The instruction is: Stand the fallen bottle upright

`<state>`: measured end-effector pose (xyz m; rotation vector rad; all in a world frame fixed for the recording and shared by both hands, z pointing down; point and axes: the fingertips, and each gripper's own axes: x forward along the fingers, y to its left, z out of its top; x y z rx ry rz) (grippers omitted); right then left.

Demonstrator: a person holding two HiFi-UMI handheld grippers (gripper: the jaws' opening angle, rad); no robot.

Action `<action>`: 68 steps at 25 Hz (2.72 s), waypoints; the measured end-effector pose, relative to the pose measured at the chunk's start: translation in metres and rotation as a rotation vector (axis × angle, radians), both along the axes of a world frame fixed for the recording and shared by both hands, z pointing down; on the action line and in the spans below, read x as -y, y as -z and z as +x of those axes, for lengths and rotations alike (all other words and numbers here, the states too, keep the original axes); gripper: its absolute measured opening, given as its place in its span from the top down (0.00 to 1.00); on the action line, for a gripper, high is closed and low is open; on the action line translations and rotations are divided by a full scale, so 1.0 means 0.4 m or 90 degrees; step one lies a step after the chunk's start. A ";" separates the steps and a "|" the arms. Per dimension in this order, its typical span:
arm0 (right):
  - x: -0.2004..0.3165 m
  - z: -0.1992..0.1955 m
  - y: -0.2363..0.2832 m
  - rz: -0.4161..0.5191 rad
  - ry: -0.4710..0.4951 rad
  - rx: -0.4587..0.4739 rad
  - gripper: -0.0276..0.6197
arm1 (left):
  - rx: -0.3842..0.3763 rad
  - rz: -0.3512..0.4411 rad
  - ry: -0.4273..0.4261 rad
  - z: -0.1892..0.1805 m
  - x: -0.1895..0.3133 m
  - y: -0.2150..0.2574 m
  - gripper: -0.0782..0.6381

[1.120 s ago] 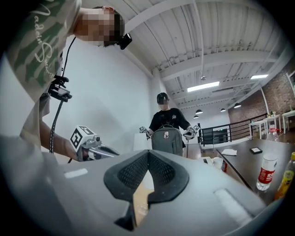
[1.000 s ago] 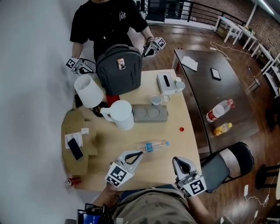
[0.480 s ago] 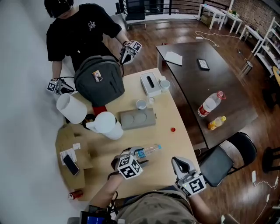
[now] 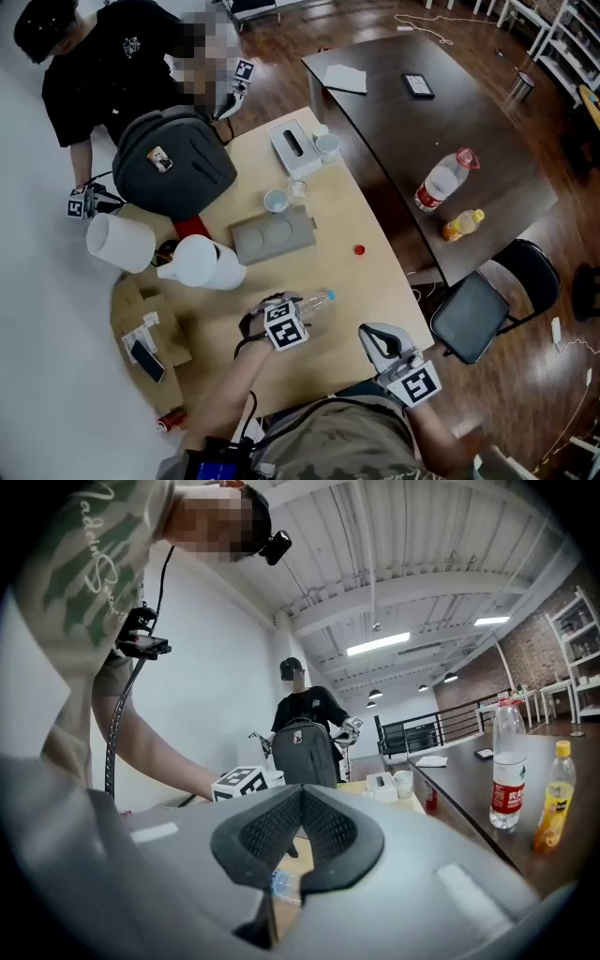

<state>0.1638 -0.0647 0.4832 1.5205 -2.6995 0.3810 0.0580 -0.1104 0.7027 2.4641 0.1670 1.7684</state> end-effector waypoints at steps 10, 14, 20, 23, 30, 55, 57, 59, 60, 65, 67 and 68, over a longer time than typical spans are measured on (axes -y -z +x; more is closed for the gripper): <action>-0.011 0.053 -0.026 -0.009 -0.005 0.043 0.95 | 0.083 -0.043 -0.031 0.036 0.012 -0.145 0.43; -0.005 0.066 -0.037 -0.017 -0.023 0.049 0.95 | 0.144 -0.083 -0.050 0.018 0.000 -0.207 0.43; -0.009 0.080 -0.061 -0.031 -0.036 0.047 0.95 | 0.162 -0.060 -0.084 0.005 -0.007 -0.240 0.43; -0.009 0.087 -0.070 -0.040 -0.045 0.044 0.95 | 0.145 -0.067 -0.072 0.007 -0.007 -0.238 0.44; 0.001 0.082 -0.055 -0.032 -0.047 0.042 0.95 | 0.113 -0.077 -0.074 0.011 -0.009 -0.231 0.44; -0.099 -0.195 0.065 -0.021 0.082 -0.034 0.95 | -0.698 0.065 0.281 -0.062 -0.023 0.273 0.45; -0.121 -0.222 0.071 -0.022 0.098 -0.035 0.95 | -0.704 0.074 0.277 -0.065 -0.026 0.268 0.45; -0.136 -0.234 0.070 -0.024 0.106 -0.050 0.95 | -0.712 0.079 0.263 -0.065 -0.030 0.251 0.45; -0.141 -0.235 0.066 -0.027 0.106 -0.059 0.95 | -0.713 0.076 0.258 -0.067 -0.033 0.238 0.45; -0.174 -0.235 0.058 -0.031 0.097 -0.082 0.95 | -0.694 0.066 0.268 -0.096 -0.033 0.166 0.45; -0.195 -0.235 0.053 -0.035 0.099 -0.096 0.95 | -0.700 0.062 0.274 -0.103 -0.049 0.153 0.45; -0.204 -0.235 0.051 -0.038 0.100 -0.103 0.95 | -0.708 0.059 0.276 -0.109 -0.060 0.153 0.45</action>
